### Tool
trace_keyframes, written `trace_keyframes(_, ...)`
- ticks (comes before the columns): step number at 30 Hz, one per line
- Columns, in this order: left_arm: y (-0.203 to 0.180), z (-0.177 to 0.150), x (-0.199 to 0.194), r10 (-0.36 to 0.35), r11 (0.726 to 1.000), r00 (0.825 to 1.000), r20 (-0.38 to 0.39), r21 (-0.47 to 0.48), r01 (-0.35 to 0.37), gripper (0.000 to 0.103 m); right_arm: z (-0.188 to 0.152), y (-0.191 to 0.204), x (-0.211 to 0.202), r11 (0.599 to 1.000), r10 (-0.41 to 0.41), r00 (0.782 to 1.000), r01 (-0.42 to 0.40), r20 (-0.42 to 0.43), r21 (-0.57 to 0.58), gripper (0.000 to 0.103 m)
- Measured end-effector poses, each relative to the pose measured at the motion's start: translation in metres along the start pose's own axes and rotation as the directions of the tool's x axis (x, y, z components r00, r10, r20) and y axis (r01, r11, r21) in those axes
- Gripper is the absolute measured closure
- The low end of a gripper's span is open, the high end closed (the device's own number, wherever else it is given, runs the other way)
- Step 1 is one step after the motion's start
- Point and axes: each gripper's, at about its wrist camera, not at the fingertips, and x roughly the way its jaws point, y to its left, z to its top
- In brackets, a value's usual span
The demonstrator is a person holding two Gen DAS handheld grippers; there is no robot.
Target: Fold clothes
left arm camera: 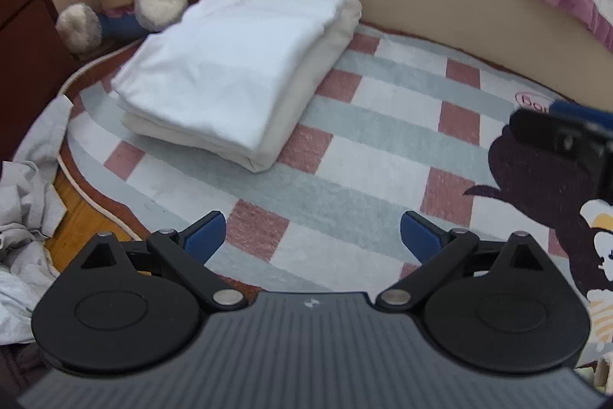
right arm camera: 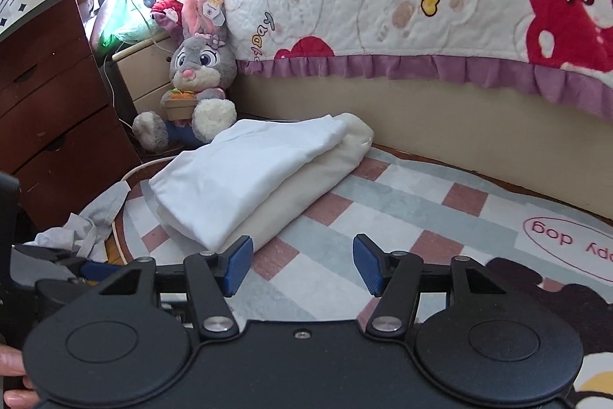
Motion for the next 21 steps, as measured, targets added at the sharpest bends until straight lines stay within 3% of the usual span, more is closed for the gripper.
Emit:
trace_keyframes(5, -0.005, -0.001, -0.014, 0.008, 1.000, 0.999, 0.034, 0.015, -0.009, 0.000, -0.011, 0.014, -0.010, 0.996, -0.091, 0.993, 0.091, -0.073, -0.001, 0.039)
trace_keyframes(10, -0.010, -0.005, -0.006, 0.049, 0.998, 0.999, 0.009, 0.042, -0.050, 0.000, -0.023, 0.020, -0.005, 0.993, -0.101, 0.992, 0.095, -0.070, -0.076, 0.037)
trace_keyframes(15, -0.017, -0.009, 0.007, 0.054, 0.997, 0.998, -0.040, 0.053, -0.052, 0.000, -0.027, 0.009, 0.000, 0.996, -0.089, 0.993, 0.088, -0.079, -0.027, 0.036)
trace_keyframes(21, -0.026, -0.011, 0.009, 0.089, 0.992, 0.996, -0.028, 0.091, -0.086, 0.000, -0.029, 0.000, 0.002, 0.996, -0.089, 0.993, 0.090, -0.078, 0.001, 0.036)
